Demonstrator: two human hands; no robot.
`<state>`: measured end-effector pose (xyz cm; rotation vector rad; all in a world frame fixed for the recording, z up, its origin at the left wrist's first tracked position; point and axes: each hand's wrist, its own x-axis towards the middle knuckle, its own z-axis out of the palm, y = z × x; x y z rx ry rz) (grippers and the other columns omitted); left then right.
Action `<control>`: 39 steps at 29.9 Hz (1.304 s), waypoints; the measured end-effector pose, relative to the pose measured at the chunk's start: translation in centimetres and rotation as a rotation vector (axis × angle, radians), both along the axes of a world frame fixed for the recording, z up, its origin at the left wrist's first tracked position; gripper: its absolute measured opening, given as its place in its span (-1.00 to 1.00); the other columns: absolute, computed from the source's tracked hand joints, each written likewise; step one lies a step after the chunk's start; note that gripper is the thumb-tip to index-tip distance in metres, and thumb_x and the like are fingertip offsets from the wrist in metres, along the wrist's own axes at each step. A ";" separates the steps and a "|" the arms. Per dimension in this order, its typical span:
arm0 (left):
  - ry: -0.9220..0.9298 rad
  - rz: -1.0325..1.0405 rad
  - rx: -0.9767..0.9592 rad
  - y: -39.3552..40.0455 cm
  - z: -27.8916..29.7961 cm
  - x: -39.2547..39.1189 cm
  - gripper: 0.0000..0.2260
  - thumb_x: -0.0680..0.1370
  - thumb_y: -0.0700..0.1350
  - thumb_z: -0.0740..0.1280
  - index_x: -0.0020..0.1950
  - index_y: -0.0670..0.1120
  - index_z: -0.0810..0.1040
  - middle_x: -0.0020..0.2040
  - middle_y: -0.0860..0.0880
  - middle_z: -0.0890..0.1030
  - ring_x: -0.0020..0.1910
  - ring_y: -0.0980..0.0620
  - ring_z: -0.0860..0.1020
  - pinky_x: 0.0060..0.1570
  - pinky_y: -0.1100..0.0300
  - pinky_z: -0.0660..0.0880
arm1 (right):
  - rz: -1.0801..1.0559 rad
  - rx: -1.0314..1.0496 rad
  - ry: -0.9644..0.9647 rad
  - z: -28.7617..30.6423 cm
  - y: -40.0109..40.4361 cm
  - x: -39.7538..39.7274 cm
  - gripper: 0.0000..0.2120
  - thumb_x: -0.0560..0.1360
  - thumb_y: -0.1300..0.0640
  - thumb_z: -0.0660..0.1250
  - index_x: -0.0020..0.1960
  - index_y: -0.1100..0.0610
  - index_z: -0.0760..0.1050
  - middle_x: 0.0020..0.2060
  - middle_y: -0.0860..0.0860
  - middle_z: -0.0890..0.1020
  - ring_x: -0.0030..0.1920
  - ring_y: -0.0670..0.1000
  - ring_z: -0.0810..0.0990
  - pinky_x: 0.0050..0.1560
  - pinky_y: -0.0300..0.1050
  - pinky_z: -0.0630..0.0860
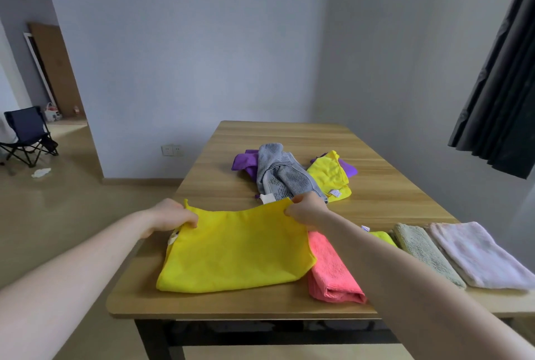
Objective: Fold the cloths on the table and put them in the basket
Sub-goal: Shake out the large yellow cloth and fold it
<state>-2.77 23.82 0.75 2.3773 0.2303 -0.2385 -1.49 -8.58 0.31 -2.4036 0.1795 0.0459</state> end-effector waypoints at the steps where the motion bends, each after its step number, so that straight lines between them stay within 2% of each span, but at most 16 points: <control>1: -0.027 -0.018 0.013 0.1 0.3 -0.1 -0.65 0.38 -0.09 0.51 -0.39 -0.01 0.33 -0.36 -0.02 0.34 -0.31 -0.02 0.32 -0.28 0.11 0.18 | 0.006 -0.007 -0.024 0.3 -0.2 -0.2 -0.85 0.46 0.22 0.33 -0.01 0.05 0.58 -0.24 -0.04 0.56 -0.28 -0.05 0.51 -0.41 -0.24 0.39; 2: -0.054 -0.037 0.018 0.1 0.6 -0.2 -0.67 0.38 -0.12 0.50 -0.40 -0.02 0.35 -0.39 -0.01 0.35 -0.33 -0.02 0.33 -0.28 0.12 0.21 | 0.010 -0.025 -0.052 0.6 -0.3 -0.4 -0.89 0.44 0.22 0.33 -0.07 0.08 0.57 -0.27 -0.04 0.54 -0.31 -0.05 0.50 -0.40 -0.24 0.37; 4: -0.114 -0.074 0.003 0.2 1.4 -0.8 -0.77 0.33 -0.14 0.47 -0.40 -0.04 0.42 -0.42 0.00 0.38 -0.33 -0.02 0.37 -0.26 0.14 0.26 | 0.034 -0.065 -0.113 1.4 -0.7 -1.1 -0.84 0.39 0.22 0.32 -0.08 0.14 0.64 -0.26 -0.02 0.59 -0.28 -0.01 0.53 -0.34 -0.17 0.43; 7: -0.264 -0.084 0.060 0.5 1.9 -1.7 -0.91 0.19 -0.10 0.41 -0.37 -0.09 0.59 -0.44 0.05 0.51 -0.34 -0.02 0.45 -0.29 0.16 0.33 | 0.125 -0.131 -0.179 2.3 -1.4 -2.7 -0.75 0.39 0.26 0.33 -0.04 0.02 0.69 -0.13 -0.05 0.69 -0.11 0.00 0.63 -0.14 -0.06 0.59; 10: -0.375 -0.132 0.173 0.6 2.3 -3.9 -0.91 0.24 -0.12 0.38 -0.31 0.03 0.65 -0.40 0.11 0.61 -0.28 0.00 0.55 -0.28 0.18 0.39 | 0.244 -0.185 -0.237 2.7 -2.1 -4.6 -0.74 0.38 0.30 0.35 -0.14 -0.04 0.65 -0.15 -0.07 0.69 -0.14 0.00 0.64 -0.14 -0.04 0.60; 12: -0.393 -0.176 0.287 0.6 2.4 -5.9 -0.87 0.22 -0.08 0.35 -0.32 0.12 0.63 -0.39 0.17 0.61 -0.26 0.05 0.57 -0.15 0.14 0.43 | 0.304 -0.236 -0.284 2.6 -2.6 -6.2 -0.74 0.38 0.31 0.36 -0.17 -0.06 0.63 -0.19 -0.09 0.66 -0.16 -0.02 0.61 -0.12 -0.06 0.59; 15: -0.349 -0.244 0.445 0.7 1.9 -8.2 -0.89 0.28 -0.12 0.38 -0.30 0.11 0.59 -0.33 0.15 0.61 -0.19 0.08 0.54 0.07 0.07 0.42 | 0.385 -0.315 -0.278 2.3 -3.1 -8.4 -0.75 0.39 0.30 0.37 -0.09 0.00 0.68 -0.19 -0.14 0.61 -0.14 -0.08 0.57 -0.08 -0.12 0.57; 17: -0.313 -0.292 0.502 0.6 1.3 -9.1 -0.87 0.32 -0.12 0.39 -0.26 0.13 0.56 -0.25 0.15 0.60 -0.13 0.08 0.53 0.13 0.06 0.42 | 0.425 -0.387 -0.254 2.0 -3.2 -9.3 -0.73 0.37 0.28 0.36 -0.04 0.01 0.69 -0.18 -0.18 0.58 -0.11 -0.09 0.56 -0.09 -0.16 0.55; 21: -0.270 -0.371 0.603 0.0 1.1 -10.5 -0.84 0.35 -0.11 0.37 -0.15 0.13 0.52 -0.13 0.18 0.58 -0.06 0.14 0.51 0.05 0.13 0.37 | 0.462 -0.455 -0.243 1.9 -3.4 -10.9 -0.73 0.37 0.21 0.37 0.01 -0.03 0.67 -0.09 -0.15 0.62 0.03 -0.04 0.58 -0.02 -0.09 0.57; 25: -0.165 -0.425 0.657 -0.5 1.5 -10.8 -0.80 0.34 -0.10 0.34 -0.08 0.12 0.53 -0.09 0.17 0.58 -0.05 0.16 0.53 -0.07 0.20 0.37 | 0.477 -0.454 -0.261 2.0 -3.4 -11.7 -0.75 0.38 0.19 0.38 0.01 -0.04 0.67 -0.11 -0.16 0.58 0.02 -0.04 0.52 0.00 -0.06 0.57; 29: -0.042 -0.502 0.686 -2.2 2.0 -11.1 -0.76 0.33 0.04 0.37 -0.01 0.15 0.54 -0.04 0.23 0.61 -0.01 0.20 0.55 0.03 0.22 0.44 | 0.532 -0.504 -0.169 1.8 -3.6 -12.4 -0.79 0.39 0.08 0.41 0.01 -0.07 0.67 -0.20 -0.23 0.48 0.08 -0.02 0.47 0.04 -0.04 0.52; 31: -0.096 -0.521 0.686 -3.8 1.9 -11.4 -0.72 0.34 0.11 0.37 0.04 0.17 0.54 0.03 0.24 0.58 0.04 0.15 0.53 0.11 0.18 0.44 | 0.530 -0.487 -0.126 1.7 -3.7 -12.4 -0.80 0.39 -0.03 0.40 0.01 -0.10 0.66 -0.20 -0.24 0.49 0.12 -0.02 0.47 0.03 -0.04 0.49; 34: -0.212 -0.542 0.624 -6.3 1.4 -11.5 -0.68 0.42 0.15 0.31 0.18 0.21 0.52 0.25 0.19 0.50 0.22 0.08 0.48 0.26 0.10 0.39 | 0.453 -0.334 -0.157 2.1 -3.5 -11.7 -0.72 0.35 -0.16 0.30 -0.08 -0.07 0.67 -0.13 -0.15 0.66 0.01 -0.01 0.58 0.04 0.01 0.57; 37: -0.274 -0.551 0.531 -8.4 -0.4 -10.7 -0.57 0.57 0.12 0.27 0.44 0.14 0.41 0.48 0.10 0.36 0.46 0.00 0.33 0.45 0.06 0.27 | 0.349 -0.257 -0.213 1.9 -3.1 -10.7 -0.79 0.41 -0.10 0.32 -0.09 -0.04 0.67 -0.14 -0.10 0.70 -0.06 -0.02 0.63 0.00 0.03 0.61; 39: -0.289 -0.535 0.479 -9.7 -1.7 -10.2 -0.50 0.64 0.14 0.22 0.57 0.08 0.29 0.58 0.05 0.25 0.53 -0.06 0.24 0.52 0.09 0.18 | 0.320 -0.319 -0.231 1.5 -2.8 -9.9 -0.79 0.47 -0.09 0.36 0.03 -0.05 0.66 0.00 -0.08 0.69 0.07 0.01 0.62 0.07 0.03 0.59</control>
